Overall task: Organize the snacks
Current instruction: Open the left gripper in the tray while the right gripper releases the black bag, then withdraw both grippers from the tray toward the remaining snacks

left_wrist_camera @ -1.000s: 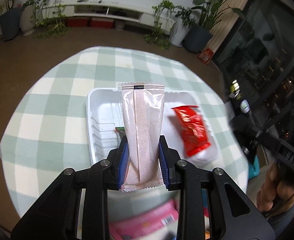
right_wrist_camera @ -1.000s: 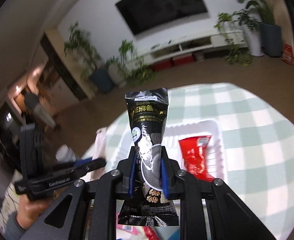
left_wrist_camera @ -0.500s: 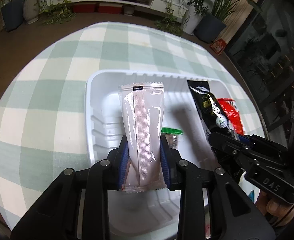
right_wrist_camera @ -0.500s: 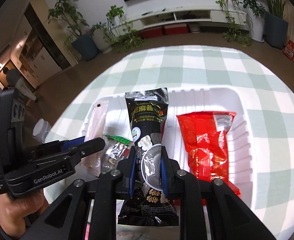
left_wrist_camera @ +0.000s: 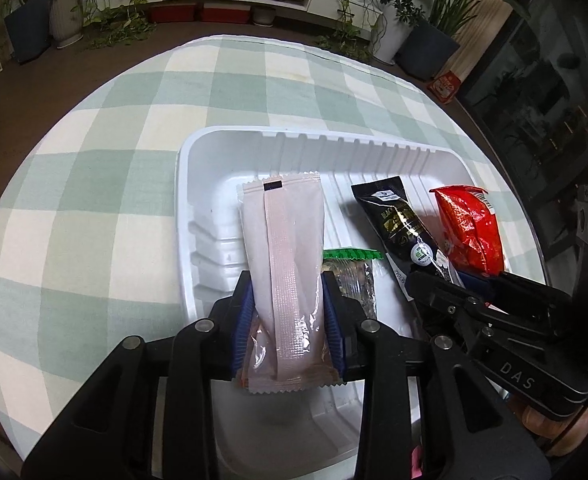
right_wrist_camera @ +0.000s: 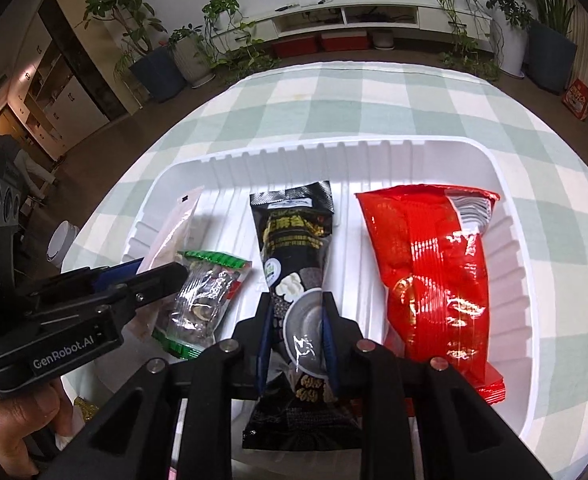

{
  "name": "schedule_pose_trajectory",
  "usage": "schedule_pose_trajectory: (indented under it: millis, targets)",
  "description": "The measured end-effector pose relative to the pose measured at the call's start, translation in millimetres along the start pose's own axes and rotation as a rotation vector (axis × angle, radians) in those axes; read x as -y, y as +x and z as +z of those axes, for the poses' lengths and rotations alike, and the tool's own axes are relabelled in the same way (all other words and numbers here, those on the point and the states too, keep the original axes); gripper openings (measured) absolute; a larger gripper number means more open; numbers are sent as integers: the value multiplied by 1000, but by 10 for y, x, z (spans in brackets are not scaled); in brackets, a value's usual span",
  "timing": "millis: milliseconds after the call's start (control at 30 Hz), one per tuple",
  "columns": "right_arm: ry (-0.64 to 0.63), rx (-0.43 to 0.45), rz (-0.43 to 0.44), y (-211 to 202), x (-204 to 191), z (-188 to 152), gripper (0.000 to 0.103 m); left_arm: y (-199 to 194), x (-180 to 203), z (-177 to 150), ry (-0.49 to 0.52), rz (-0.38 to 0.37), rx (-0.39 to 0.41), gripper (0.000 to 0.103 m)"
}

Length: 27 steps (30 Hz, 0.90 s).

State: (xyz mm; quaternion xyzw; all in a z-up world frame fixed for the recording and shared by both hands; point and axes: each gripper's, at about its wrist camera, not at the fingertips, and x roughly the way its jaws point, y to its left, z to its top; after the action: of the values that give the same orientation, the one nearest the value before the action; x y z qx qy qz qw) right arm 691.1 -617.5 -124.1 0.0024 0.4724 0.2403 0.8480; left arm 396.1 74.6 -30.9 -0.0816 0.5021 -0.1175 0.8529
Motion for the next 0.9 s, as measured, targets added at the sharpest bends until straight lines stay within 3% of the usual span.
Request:
schedule_pose_trajectory:
  millis: [67,133,167,267,367,467,567,733,833,900]
  targets:
    - [-1,-2,3,4,2,1,30,-16,23,-2,4,-14,4,45]
    - [-2,-1,1,-9,-7,4,46,-46,77,-1,17,-22,12,56]
    - [-3,5,2,-29,-11,7,50,-67,93,3,20,-12,20,59]
    - [1,21,-5,-106,5,24,52,-176,103,14,7,-19,45,78]
    - [5,49,-7,-256,41,45,61,-380,98,20,-12,-23,80,81]
    - [11,88,-1,-502,59,61,68,-672,125,-13,-13,-36,124,95]
    - [6,152,54,-880,63,37,78,-1040,194,-123,11,-53,181,102]
    - [0,304,157,-1616,127,-242,100,-1598,369,-583,117,-84,274,103]
    - [29,365,214,-1948,220,-634,103,-1774,480,-982,184,-43,302,103]
    - [57,370,234,-2034,290,-918,103,-1831,478,-1282,161,-37,293,103]
